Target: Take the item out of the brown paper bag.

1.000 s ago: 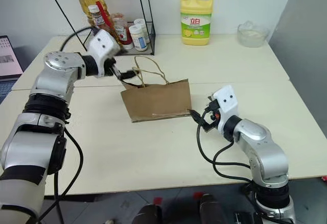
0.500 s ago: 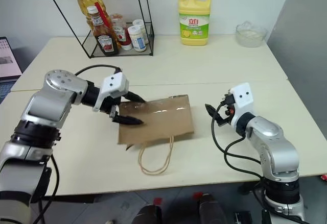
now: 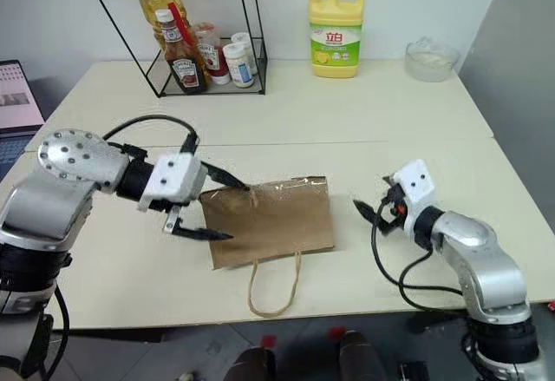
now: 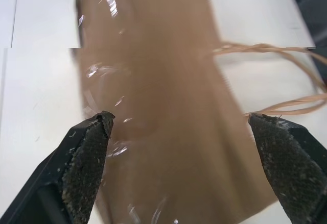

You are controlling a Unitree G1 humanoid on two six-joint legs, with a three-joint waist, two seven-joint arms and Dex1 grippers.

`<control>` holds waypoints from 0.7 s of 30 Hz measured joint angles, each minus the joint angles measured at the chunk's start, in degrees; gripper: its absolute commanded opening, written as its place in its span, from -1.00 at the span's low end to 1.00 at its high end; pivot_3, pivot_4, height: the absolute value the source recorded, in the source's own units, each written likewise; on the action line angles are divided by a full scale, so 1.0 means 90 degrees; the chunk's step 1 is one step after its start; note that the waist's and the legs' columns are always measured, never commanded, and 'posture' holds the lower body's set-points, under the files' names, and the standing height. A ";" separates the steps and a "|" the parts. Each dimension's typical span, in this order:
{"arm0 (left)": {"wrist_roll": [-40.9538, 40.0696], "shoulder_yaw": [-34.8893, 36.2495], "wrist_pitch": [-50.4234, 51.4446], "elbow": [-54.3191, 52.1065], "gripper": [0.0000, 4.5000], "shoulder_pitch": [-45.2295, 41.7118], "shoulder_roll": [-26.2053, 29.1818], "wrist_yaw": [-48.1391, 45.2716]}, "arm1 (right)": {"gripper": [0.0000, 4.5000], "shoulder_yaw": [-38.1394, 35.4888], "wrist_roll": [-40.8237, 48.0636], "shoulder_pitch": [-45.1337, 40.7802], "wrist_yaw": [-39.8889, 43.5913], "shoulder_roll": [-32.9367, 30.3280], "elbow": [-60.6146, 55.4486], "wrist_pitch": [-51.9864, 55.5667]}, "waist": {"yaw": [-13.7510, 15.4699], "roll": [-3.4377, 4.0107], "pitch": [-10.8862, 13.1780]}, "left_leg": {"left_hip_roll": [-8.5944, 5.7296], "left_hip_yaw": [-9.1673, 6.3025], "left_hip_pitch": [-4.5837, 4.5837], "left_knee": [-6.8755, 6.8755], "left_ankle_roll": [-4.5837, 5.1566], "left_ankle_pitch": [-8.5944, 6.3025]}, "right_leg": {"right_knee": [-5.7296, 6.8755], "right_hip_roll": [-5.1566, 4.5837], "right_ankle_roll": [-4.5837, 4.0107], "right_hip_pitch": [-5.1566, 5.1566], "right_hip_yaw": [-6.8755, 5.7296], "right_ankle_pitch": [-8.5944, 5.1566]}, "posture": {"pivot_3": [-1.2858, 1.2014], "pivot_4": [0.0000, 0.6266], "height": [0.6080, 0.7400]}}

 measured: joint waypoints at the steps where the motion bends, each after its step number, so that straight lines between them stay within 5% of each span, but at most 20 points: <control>1: -0.0029 0.0000 -0.0167 -0.0080 1.00 0.0140 0.0001 -0.0057 | 0.99 0.0035 0.0013 0.0065 0.0065 -0.0058 -0.0031 -0.0052 | 0.0000 0.0000 0.0000 | 0.0000 0.0000 0.0000 0.0001 0.0000 0.0000 | 0.0001 0.0000 0.0000 0.0000 0.0000 0.0000 | 0.03 -0.52 1.00; 10: 0.0440 -0.0184 -0.2744 0.0244 1.00 0.1216 -0.0249 -0.0111 | 0.99 0.0253 0.0236 0.0134 0.0464 -0.0309 -0.0100 -0.0240 | 0.0027 -0.0001 0.0001 | 0.0003 0.0000 0.0004 0.0003 0.0002 0.0000 | 0.0001 0.0003 0.0000 0.0005 0.0000 0.0000 | 0.03 -0.52 1.00; 21: 0.0804 -0.0632 -0.3876 0.0612 1.00 0.1685 -0.0993 0.0554 | 0.99 0.0252 0.0248 0.0832 0.0565 -0.0444 -0.0261 -0.0515 | 0.0035 -0.0001 0.0000 | 0.0003 -0.0001 0.0005 0.0004 0.0003 0.0000 | 0.0004 0.0003 0.0000 0.0007 0.0000 0.0001 | 0.03 -0.52 1.00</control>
